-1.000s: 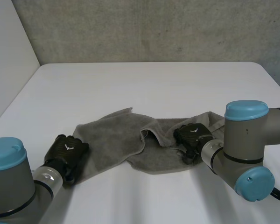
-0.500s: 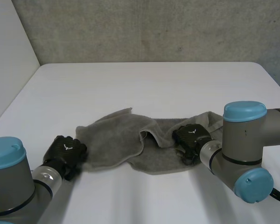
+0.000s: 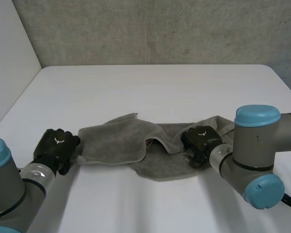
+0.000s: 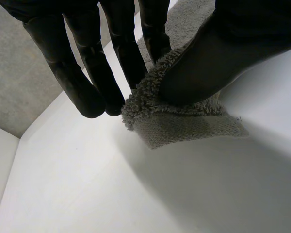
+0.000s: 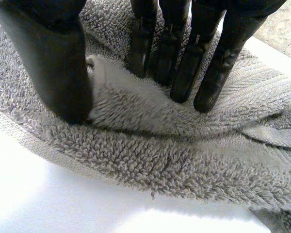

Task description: Fold the towel.

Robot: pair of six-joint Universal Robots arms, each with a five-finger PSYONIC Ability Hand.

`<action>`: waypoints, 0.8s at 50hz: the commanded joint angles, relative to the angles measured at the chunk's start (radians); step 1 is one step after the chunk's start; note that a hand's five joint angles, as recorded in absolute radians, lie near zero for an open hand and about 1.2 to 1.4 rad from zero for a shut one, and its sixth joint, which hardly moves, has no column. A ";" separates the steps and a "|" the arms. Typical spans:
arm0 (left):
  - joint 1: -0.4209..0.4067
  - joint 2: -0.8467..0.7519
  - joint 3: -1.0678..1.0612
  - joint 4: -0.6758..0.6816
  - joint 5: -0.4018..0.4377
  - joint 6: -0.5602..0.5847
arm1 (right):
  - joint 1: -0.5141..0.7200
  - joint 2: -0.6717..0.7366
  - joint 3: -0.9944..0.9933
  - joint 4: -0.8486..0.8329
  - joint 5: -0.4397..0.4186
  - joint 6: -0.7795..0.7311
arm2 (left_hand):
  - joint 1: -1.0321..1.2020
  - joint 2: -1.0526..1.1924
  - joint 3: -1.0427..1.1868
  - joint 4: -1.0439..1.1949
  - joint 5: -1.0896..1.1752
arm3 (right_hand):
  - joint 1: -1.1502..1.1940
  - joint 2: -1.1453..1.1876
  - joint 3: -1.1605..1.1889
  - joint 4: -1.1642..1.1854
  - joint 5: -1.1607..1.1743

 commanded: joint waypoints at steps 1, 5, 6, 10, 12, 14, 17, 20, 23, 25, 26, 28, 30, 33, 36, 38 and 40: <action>0.001 0.002 0.001 0.002 0.002 -0.005 | 0.003 -0.001 0.001 -0.007 0.001 0.000 | -0.009 -0.058 -0.140 -0.110 -0.256 | 0.196 0.208 0.199 0.196 0.210; 0.002 0.002 0.001 0.002 0.002 -0.005 | -0.003 -0.031 -0.001 -0.007 0.005 0.002 | -0.009 -0.058 -0.140 -0.110 -0.256 | 0.559 0.571 0.562 0.559 0.573; 0.002 0.003 0.002 0.002 0.002 -0.005 | -0.007 -0.059 0.001 -0.006 0.005 0.002 | -0.009 -0.058 -0.140 -0.110 -0.256 | 0.562 0.574 0.565 0.562 0.576; 0.005 0.036 0.004 0.000 0.002 -0.015 | -0.007 -0.123 0.007 -0.004 -0.009 0.005 | -0.009 -0.058 -0.140 -0.110 -0.256 | 0.562 0.574 0.565 0.562 0.576; 0.009 0.063 0.007 -0.005 0.003 -0.027 | -0.007 -0.203 0.010 0.003 -0.011 0.006 | -0.009 -0.058 -0.140 -0.110 -0.256 | 0.562 0.574 0.565 0.562 0.576; 0.009 0.099 0.013 -0.012 0.002 -0.050 | -0.008 -0.249 0.007 0.008 -0.011 0.002 | -0.009 -0.058 -0.140 -0.110 -0.256 | 0.562 0.574 0.565 0.562 0.576; 0.013 0.199 0.024 -0.014 0.003 -0.125 | -0.042 -0.353 -0.010 0.022 -0.018 -0.003 | -0.009 -0.058 -0.140 -0.110 -0.256 | 0.562 0.574 0.565 0.562 0.576; 0.025 0.298 0.056 -0.023 0.005 -0.211 | -0.132 -0.459 -0.048 0.081 -0.046 -0.049 | -0.009 -0.058 -0.140 -0.110 -0.256 | 0.562 0.574 0.565 0.562 0.576; 0.036 0.373 0.117 -0.096 0.007 -0.252 | -0.216 -0.523 -0.122 0.207 -0.106 -0.113 | -0.009 -0.058 -0.140 -0.110 -0.256 | 0.562 0.574 0.565 0.562 0.576; 0.036 0.398 0.163 -0.156 0.007 -0.263 | -0.244 -0.539 -0.169 0.285 -0.138 -0.142 | -0.009 -0.058 -0.140 -0.110 -0.256 | 0.562 0.574 0.565 0.562 0.576; 0.036 0.413 0.209 -0.220 0.007 -0.268 | -0.244 -0.539 -0.170 0.286 -0.138 -0.142 | -0.009 -0.058 -0.140 -0.110 -0.256 | 0.562 0.574 0.565 0.562 0.576; 0.035 0.419 0.253 -0.283 0.010 -0.277 | -0.293 -0.544 -0.272 0.472 -0.182 -0.208 | -0.009 -0.058 -0.140 -0.110 -0.256 | 0.562 0.574 0.565 0.562 0.576; 0.028 0.418 0.297 -0.345 0.020 -0.289 | -0.309 -0.544 -0.317 0.565 -0.207 -0.249 | -0.009 -0.058 -0.140 -0.110 -0.256 | 0.562 0.574 0.565 0.562 0.576; 0.030 0.405 0.366 -0.439 0.053 -0.318 | -0.347 -0.533 -0.369 0.698 -0.221 -0.341 | -0.009 -0.058 -0.140 -0.110 -0.256 | 0.562 0.574 0.565 0.562 0.576; 0.044 0.362 0.406 -0.494 0.092 -0.335 | -0.350 -0.504 -0.369 0.735 -0.218 -0.443 | -0.009 -0.058 -0.140 -0.110 -0.256 | 0.562 0.574 0.565 0.562 0.576; 0.048 0.300 0.420 -0.500 0.109 -0.338 | -0.347 -0.476 -0.365 0.734 -0.218 -0.486 | -0.009 -0.058 -0.140 -0.110 -0.256 | 0.562 0.574 0.565 0.562 0.576; 0.048 0.170 0.464 -0.503 0.119 -0.338 | -0.344 -0.438 -0.360 0.734 -0.210 -0.526 | -0.009 -0.058 -0.140 -0.110 -0.256 | 0.562 0.574 0.565 0.562 0.576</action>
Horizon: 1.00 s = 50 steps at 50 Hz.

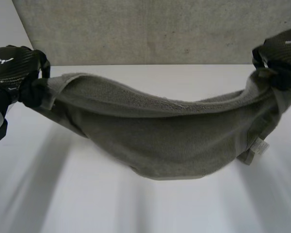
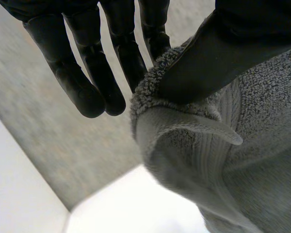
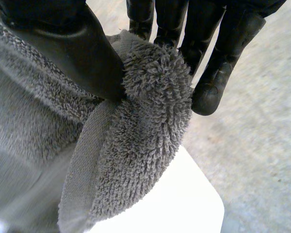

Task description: Fold the towel.

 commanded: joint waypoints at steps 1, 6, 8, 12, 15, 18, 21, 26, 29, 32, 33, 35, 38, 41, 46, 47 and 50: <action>0.011 -0.221 0.092 -0.059 0.055 -0.015 | -0.001 0.132 -0.011 0.062 0.010 -0.201 | -0.014 -0.058 -0.144 -0.110 -0.262 | 0.096 0.110 0.113 0.070 0.073; -0.009 -0.443 0.241 -0.061 0.053 -0.017 | 0.019 0.269 -0.066 -0.005 0.014 -0.237 | -0.014 -0.058 -0.144 -0.110 -0.262 | 0.096 0.110 0.113 0.070 0.073; -0.018 -0.506 0.315 -0.061 0.050 -0.015 | 0.036 0.317 -0.119 -0.056 0.020 -0.239 | -0.014 -0.058 -0.144 -0.110 -0.262 | 0.096 0.110 0.113 0.070 0.073; -0.056 -0.601 0.585 -0.044 0.041 -0.023 | 0.089 0.430 -0.337 -0.296 0.084 -0.236 | -0.014 -0.058 -0.144 -0.110 -0.262 | 0.096 0.110 0.113 0.070 0.073; -0.066 -0.614 0.770 0.026 0.003 -0.050 | 0.121 0.450 -0.447 -0.559 0.130 -0.210 | -0.014 -0.058 -0.144 -0.110 -0.262 | 0.096 0.110 0.113 0.070 0.073; -0.063 -0.600 0.877 0.170 -0.066 -0.116 | 0.132 0.423 -0.431 -0.861 0.158 -0.156 | -0.014 -0.058 -0.144 -0.110 -0.262 | 0.096 0.110 0.113 0.070 0.073; -0.061 -0.592 0.891 0.249 -0.100 -0.155 | 0.128 0.349 -0.376 -1.066 0.172 -0.063 | -0.014 -0.058 -0.144 -0.110 -0.262 | 0.096 0.110 0.113 0.070 0.073; -0.061 -0.551 0.836 0.381 -0.134 -0.239 | 0.123 0.306 -0.304 -1.029 0.159 0.027 | -0.014 -0.058 -0.144 -0.110 -0.262 | 0.096 0.110 0.113 0.070 0.073; -0.061 -0.548 0.741 0.380 -0.114 -0.237 | 0.128 0.312 -0.271 -0.925 0.135 0.038 | -0.014 -0.058 -0.144 -0.110 -0.262 | 0.096 0.110 0.113 0.070 0.073; -0.054 -0.549 0.624 0.392 -0.080 -0.237 | 0.132 0.318 -0.227 -0.835 0.100 0.033 | -0.014 -0.058 -0.144 -0.110 -0.262 | 0.096 0.110 0.113 0.070 0.073; -0.053 -0.549 0.624 0.392 -0.080 -0.237 | 0.131 0.317 -0.193 -0.812 0.086 0.031 | -0.014 -0.058 -0.144 -0.110 -0.262 | 0.096 0.110 0.113 0.070 0.073; -0.044 -0.554 0.512 0.413 -0.031 -0.237 | 0.132 0.317 -0.160 -0.789 0.075 0.025 | -0.014 -0.058 -0.144 -0.110 -0.262 | 0.096 0.110 0.113 0.070 0.073; -0.040 -0.558 0.454 0.429 -0.011 -0.237 | 0.129 0.321 -0.083 -0.762 0.048 0.028 | -0.014 -0.058 -0.144 -0.110 -0.262 | 0.096 0.110 0.113 0.070 0.073; -0.017 -0.575 0.325 0.464 0.017 -0.237 | 0.128 0.329 0.026 -0.745 0.002 0.024 | -0.014 -0.058 -0.144 -0.110 -0.262 | 0.096 0.110 0.113 0.070 0.073; 0.011 -0.607 0.087 0.565 0.066 -0.228 | 0.122 0.330 0.213 -0.745 -0.087 0.016 | -0.014 -0.058 -0.144 -0.110 -0.262 | 0.096 0.110 0.113 0.070 0.073; 0.011 -0.608 0.087 0.565 0.066 -0.228 | 0.121 0.330 0.213 -0.745 -0.088 0.016 | -0.014 -0.058 -0.144 -0.110 -0.262 | 0.096 0.110 0.113 0.070 0.073; 0.028 -0.609 -0.014 0.607 0.110 -0.207 | 0.117 0.337 0.325 -0.754 -0.137 -0.016 | -0.014 -0.058 -0.144 -0.110 -0.262 | 0.096 0.110 0.113 0.070 0.073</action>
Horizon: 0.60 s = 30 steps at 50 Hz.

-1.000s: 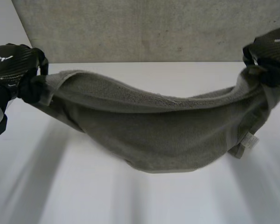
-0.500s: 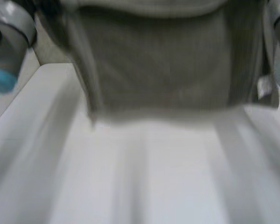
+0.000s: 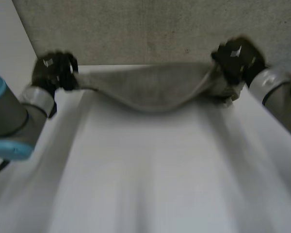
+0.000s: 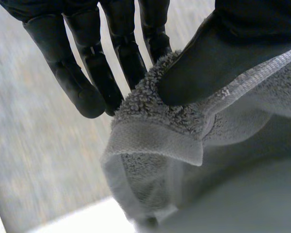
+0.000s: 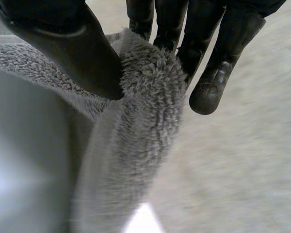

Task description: Fold the towel.

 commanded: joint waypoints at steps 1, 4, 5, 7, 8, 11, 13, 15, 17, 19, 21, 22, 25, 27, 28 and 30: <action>0.043 -0.013 -0.238 0.096 0.093 0.041 | -0.018 0.007 0.242 -0.018 -0.102 -0.062 | -0.019 -0.067 -0.147 -0.111 -0.268 | 0.095 0.101 0.097 0.061 0.073; 0.076 0.007 -0.316 0.094 0.151 0.093 | -0.058 -0.009 0.325 -0.016 -0.120 -0.131 | -0.019 -0.067 -0.147 -0.111 -0.268 | 0.095 0.101 0.097 0.061 0.073; 0.076 0.007 -0.317 0.094 0.152 0.093 | -0.069 -0.026 0.358 -0.011 -0.117 -0.159 | -0.019 -0.067 -0.147 -0.111 -0.268 | 0.095 0.101 0.097 0.061 0.073; 0.102 0.052 -0.375 0.093 0.196 0.142 | -0.077 -0.066 0.386 -0.004 -0.105 -0.176 | -0.019 -0.067 -0.147 -0.111 -0.268 | 0.095 0.101 0.097 0.061 0.073; 0.102 0.052 -0.375 0.093 0.196 0.142 | -0.081 -0.113 0.417 -0.001 -0.100 -0.181 | -0.019 -0.067 -0.147 -0.111 -0.268 | 0.095 0.101 0.097 0.061 0.073; 0.134 0.113 -0.432 0.093 0.219 0.177 | -0.098 -0.186 0.484 0.007 -0.099 -0.167 | -0.019 -0.067 -0.147 -0.111 -0.268 | 0.095 0.101 0.097 0.061 0.073; 0.154 0.160 -0.476 0.090 0.222 0.184 | -0.107 -0.207 0.518 0.008 -0.097 -0.164 | -0.019 -0.067 -0.147 -0.111 -0.268 | 0.095 0.101 0.097 0.061 0.073; 0.157 0.179 -0.494 0.088 0.222 0.187 | -0.110 -0.221 0.540 0.013 -0.094 -0.161 | -0.019 -0.067 -0.147 -0.111 -0.268 | 0.095 0.101 0.097 0.061 0.073; 0.157 0.196 -0.511 0.087 0.222 0.188 | -0.109 -0.238 0.560 0.021 -0.091 -0.159 | -0.019 -0.067 -0.147 -0.111 -0.268 | 0.095 0.101 0.097 0.061 0.073; 0.159 0.208 -0.539 0.093 0.225 0.188 | -0.110 -0.253 0.584 0.042 -0.079 -0.162 | -0.019 -0.067 -0.147 -0.111 -0.268 | 0.095 0.101 0.097 0.061 0.073; 0.159 0.202 -0.547 0.096 0.224 0.190 | -0.110 -0.244 0.593 0.047 -0.070 -0.162 | -0.019 -0.067 -0.147 -0.111 -0.268 | 0.095 0.101 0.097 0.061 0.073; 0.159 0.202 -0.547 0.096 0.224 0.190 | -0.110 -0.224 0.601 0.042 -0.061 -0.164 | -0.019 -0.067 -0.147 -0.111 -0.268 | 0.078 0.085 0.080 0.044 0.056; 0.157 0.173 -0.551 0.100 0.224 0.191 | -0.115 -0.181 0.593 0.035 -0.032 -0.155 | -0.019 -0.067 -0.147 -0.111 -0.268 | -0.015 -0.009 -0.013 -0.049 -0.037; 0.156 0.118 -0.550 0.099 0.225 0.193 | -0.113 -0.168 0.595 0.022 -0.018 -0.153 | -0.019 -0.067 -0.147 -0.111 -0.268 | -0.056 -0.050 -0.054 -0.091 -0.078; 0.156 0.118 -0.550 0.099 0.225 0.193 | -0.113 -0.167 0.595 0.022 -0.018 -0.153 | -0.019 -0.067 -0.147 -0.111 -0.268 | -0.057 -0.050 -0.055 -0.091 -0.079; 0.152 0.095 -0.545 0.093 0.224 0.197 | -0.110 -0.135 0.601 -0.017 -0.004 -0.153 | -0.019 -0.067 -0.147 -0.111 -0.268 | -0.074 -0.068 -0.072 -0.108 -0.096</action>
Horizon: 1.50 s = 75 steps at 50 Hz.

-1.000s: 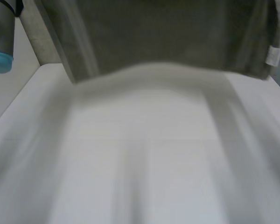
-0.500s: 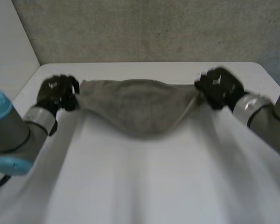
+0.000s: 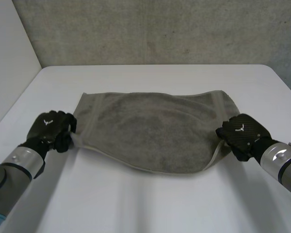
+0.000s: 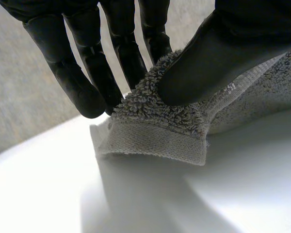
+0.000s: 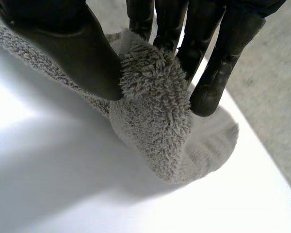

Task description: Fold the towel.

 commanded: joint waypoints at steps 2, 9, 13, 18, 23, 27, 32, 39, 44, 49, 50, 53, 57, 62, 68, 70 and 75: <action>-0.013 -0.114 0.009 -0.005 -0.001 0.031 | 0.005 0.091 0.008 -0.074 0.052 0.007 | -0.104 -0.151 -0.232 -0.194 -0.352 | -0.075 -0.074 -0.081 -0.078 -0.076; -0.025 -0.128 -0.005 -0.007 0.002 0.123 | 0.000 0.099 0.034 -0.124 0.053 0.007 | -0.633 -0.680 -0.761 -0.723 -0.881 | -0.155 -0.153 -0.160 -0.157 -0.156; -0.056 -0.124 -0.024 -0.007 0.002 0.189 | 0.000 0.099 0.048 -0.144 0.053 0.005 | -0.797 -0.845 -0.925 -0.887 -1.045 | -0.164 -0.162 -0.169 -0.166 -0.165; -0.083 -0.115 -0.041 -0.007 0.002 0.230 | 0.003 0.099 0.051 -0.144 0.053 0.007 | -0.879 -0.927 -1.007 -0.970 -1.127 | -0.164 -0.162 -0.169 -0.166 -0.165; -0.105 -0.111 -0.047 -0.004 0.000 0.235 | 0.005 0.097 0.057 -0.146 0.053 0.007 | -0.885 -0.933 -1.013 -0.976 -1.133 | -0.161 -0.159 -0.166 -0.163 -0.162; -0.112 -0.111 -0.044 0.007 -0.003 0.237 | 0.003 0.096 0.060 -0.147 0.053 0.008 | -0.882 -0.930 -1.010 -0.973 -1.130 | -0.161 -0.159 -0.166 -0.163 -0.162; -0.138 -0.116 -0.024 0.034 -0.008 0.237 | 0.003 0.093 0.059 -0.147 0.064 0.021 | -0.874 -0.921 -1.002 -0.964 -1.122 | -0.181 -0.179 -0.187 -0.184 -0.182; -0.168 -0.127 -0.020 0.111 -0.034 0.238 | 0.000 0.091 0.043 -0.146 0.115 0.119 | -0.862 -0.909 -0.990 -0.952 -1.110 | -0.401 -0.400 -0.407 -0.404 -0.402; -0.181 -0.138 -0.021 0.151 -0.069 0.240 | 0.000 0.088 0.033 -0.144 0.155 0.168 | -0.859 -0.906 -0.987 -0.949 -1.107 | -0.539 -0.538 -0.545 -0.542 -0.540; -0.184 -0.156 -0.018 0.166 -0.072 0.270 | 0.003 0.090 0.030 -0.140 0.173 0.177 | -0.862 -0.909 -0.990 -0.952 -1.110 | -0.619 -0.617 -0.624 -0.621 -0.620; -0.184 -0.164 -0.018 0.168 -0.072 0.295 | 0.005 0.090 0.031 -0.137 0.173 0.179 | -0.862 -0.909 -0.990 -0.952 -1.110 | -0.639 -0.637 -0.645 -0.641 -0.640; -0.183 -0.171 -0.018 0.168 -0.072 0.359 | 0.008 0.090 0.031 -0.134 0.175 0.179 | -0.859 -0.906 -0.987 -0.949 -1.107 | -0.654 -0.652 -0.659 -0.656 -0.655; -0.183 -0.173 -0.021 0.168 -0.072 0.408 | 0.009 0.088 0.031 -0.123 0.188 0.188 | -0.841 -0.889 -0.969 -0.932 -1.089 | -0.680 -0.678 -0.686 -0.683 -0.681; -0.183 -0.170 -0.028 0.166 -0.075 0.438 | 0.012 0.064 0.033 -0.091 0.211 0.202 | -0.727 -0.774 -0.855 -0.817 -0.975 | -0.853 -0.851 -0.858 -0.855 -0.854; -0.183 -0.161 -0.032 0.166 -0.077 0.439 | 0.015 0.042 0.036 -0.037 0.213 0.212 | -0.504 -0.551 -0.632 -0.594 -0.752 | -1.018 -1.016 -1.024 -1.020 -1.019; -0.181 -0.157 -0.032 0.165 -0.077 0.439 | 0.018 0.038 0.039 -0.032 0.211 0.219 | -0.489 -0.537 -0.617 -0.579 -0.737 | -1.038 -1.037 -1.044 -1.041 -1.039; -0.178 -0.153 -0.035 0.165 -0.077 0.439 | 0.041 0.019 0.051 -0.038 0.208 0.265 | -0.489 -0.537 -0.617 -0.579 -0.737 | -1.015 -1.013 -1.021 -1.017 -1.016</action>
